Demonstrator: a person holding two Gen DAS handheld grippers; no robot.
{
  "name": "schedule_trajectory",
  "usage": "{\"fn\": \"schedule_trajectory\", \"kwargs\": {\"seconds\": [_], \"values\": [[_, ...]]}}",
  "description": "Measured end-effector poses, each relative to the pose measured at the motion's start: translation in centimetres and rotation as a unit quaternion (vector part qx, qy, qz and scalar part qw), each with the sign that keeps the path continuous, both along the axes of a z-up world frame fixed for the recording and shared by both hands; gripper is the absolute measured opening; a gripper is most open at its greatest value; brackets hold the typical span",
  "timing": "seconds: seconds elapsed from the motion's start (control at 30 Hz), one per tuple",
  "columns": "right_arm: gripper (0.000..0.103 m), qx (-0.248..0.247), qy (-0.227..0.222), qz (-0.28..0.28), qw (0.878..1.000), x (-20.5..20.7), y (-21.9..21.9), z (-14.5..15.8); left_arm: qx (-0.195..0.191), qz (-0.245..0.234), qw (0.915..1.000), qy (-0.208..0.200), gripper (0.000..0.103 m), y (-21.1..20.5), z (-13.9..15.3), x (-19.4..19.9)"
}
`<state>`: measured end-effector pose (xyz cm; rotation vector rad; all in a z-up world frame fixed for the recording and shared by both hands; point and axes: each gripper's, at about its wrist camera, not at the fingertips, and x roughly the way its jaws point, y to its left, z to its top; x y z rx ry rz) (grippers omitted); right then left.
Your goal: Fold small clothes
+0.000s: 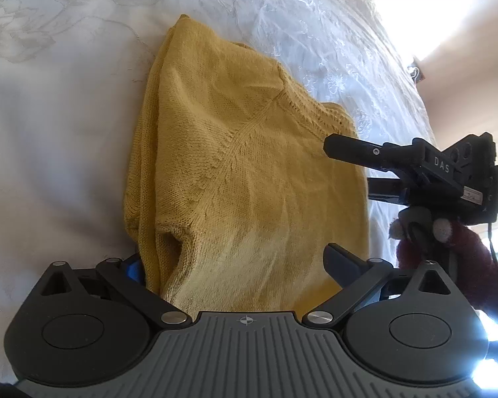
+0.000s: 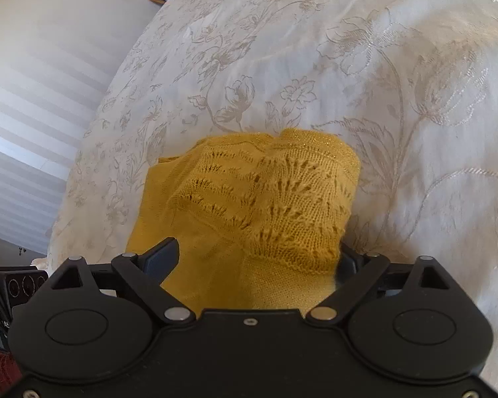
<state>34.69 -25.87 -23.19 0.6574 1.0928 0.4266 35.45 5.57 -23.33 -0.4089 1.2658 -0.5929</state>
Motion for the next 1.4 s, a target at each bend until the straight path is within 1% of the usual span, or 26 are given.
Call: {"fn": "schedule_trajectory", "kwargs": {"seconds": [0.03,0.07,0.1,0.13,0.17,0.2,0.23,0.27,0.33,0.37,0.5,0.6,0.7,0.87,0.97,1.03,1.1,1.13,1.17,1.2,1.23,1.27,1.3,1.33,1.37,1.4], "values": [[0.097,0.003,0.003,-0.004,1.0,0.3,0.1,-0.1,-0.004,0.006,1.0,0.003,0.101,0.2,0.0,0.0],[0.098,0.006,0.005,-0.008,1.0,0.3,0.1,-0.1,-0.008,0.014,0.9998,0.008,0.097,0.4,0.0,-0.1],[0.098,0.006,0.008,-0.013,1.0,0.3,0.1,-0.1,-0.011,0.022,0.9996,0.015,0.089,0.9,0.0,-0.1],[0.096,0.008,0.012,-0.017,1.0,0.5,0.3,-0.1,-0.012,0.028,0.9993,0.02,0.083,1.2,-0.1,-0.1],[0.082,0.01,0.016,-0.021,1.0,0.6,0.4,0.0,-0.015,0.033,0.9991,0.024,0.057,1.5,0.0,0.0],[0.07,0.001,0.019,-0.025,0.999,0.7,0.5,0.2,-0.016,0.037,0.9987,0.031,0.024,1.8,-0.1,0.1],[0.047,-0.021,0.028,-0.026,0.999,0.8,0.8,0.4,-0.021,0.039,0.9982,0.041,0.02,1.8,-0.2,0.2],[0.046,-0.028,0.029,-0.022,0.999,0.8,1.0,0.7,-0.026,0.042,0.9978,0.044,0.02,1.8,-0.1,0.2],[0.043,-0.042,0.017,-0.02,0.999,0.5,1.3,2.1,-0.019,0.035,0.9987,0.031,0.02,0.9,0.9,0.0],[0.042,-0.047,0.013,-0.023,0.999,0.2,1.4,2.9,-0.022,0.027,0.9991,0.023,0.02,0.4,1.6,-0.2],[0.04,-0.04,-0.008,-0.035,0.999,-2.1,1.1,6.6,-0.057,0.016,0.9983,0.0,0.02,-1.1,4.6,-1.1],[0.039,-0.044,-0.026,-0.035,0.998,-4.6,0.5,9.2,-0.075,-0.01,0.9969,-0.018,0.02,-2.8,6.7,-2.3],[0.039,-0.033,-0.031,-0.046,0.998,-7.5,-0.8,11.0,-0.083,-0.036,0.9954,-0.029,0.02,-4.5,8.0,-4.0],[0.039,-0.009,-0.028,-0.056,0.998,-11.6,-2.2,12.4,-0.1,-0.053,0.9933,-0.023,0.02,-6.5,8.4,-6.9],[0.039,0.005,-0.025,-0.046,0.999,-13.3,-2.2,13.0,-0.095,-0.062,0.9932,-0.026,0.02,-7.0,8.6,-8.7],[0.039,0.013,-0.031,-0.034,0.999,-14.3,-2.5,13.3,-0.095,-0.066,0.993,-0.026,0.02,-7.0,8.8,-10.0],[0.039,0.003,-0.043,-0.026,0.999,-15.2,-2.8,13.3,-0.088,-0.061,0.994,-0.023,0.02,-6.8,8.4,-11.1],[0.04,-0.016,-0.047,-0.026,0.998,-15.8,-3.3,13.1,-0.073,-0.053,0.9956,-0.023,0.02,-6.6,8.1,-11.7],[0.045,-0.042,-0.048,-0.032,0.997,-16.2,-3.8,12.5,-0.046,-0.043,0.9977,-0.025,0.023,-6.4,7.5,-12.3],[0.046,-0.075,-0.044,-0.048,0.995,-16.3,-4.3,11.8,-0.005,-0.031,0.9992,-0.026,0.024,-6.0,6.6,-12.9],[0.054,-0.123,-0.04,-0.07,0.989,-16.6,-5.0,11.0,0.05,-0.016,0.9984,-0.02,0.024,-5.7,5.4,-13.3],[0.055,-0.164,-0.04,-0.08,0.982,-16.8,-5.5,10.4,0.109,-0.004,0.994,-0.007,0.024,-5.4,4.1,-13.8],[0.055,-0.202,-0.038,-0.089,0.975,-17.2,-6.1,9.9,0.159,0.002,0.9872,0.008,0.024,-5.1,2.6,-14.2],[0.056,-0.215,-0.035,-0.098,0.971,-17.5,-6.7,9.6,0.191,0.011,0.9813,0.023,0.024,-4.7,1.6,-14.7],[0.058,-0.214,-0.032,-0.106,0.971,-18.0,-7.4,9.5,0.203,0.026,0.9783,0.032,0.024,-4.1,1.0,-15.1],[0.061,-0.205,-0.032,-0.111,0.972,-18.5,-7.8,9.5,0.2,0.043,0.9782,0.034,0.024,-3.7,1.1,-15.6]]}}
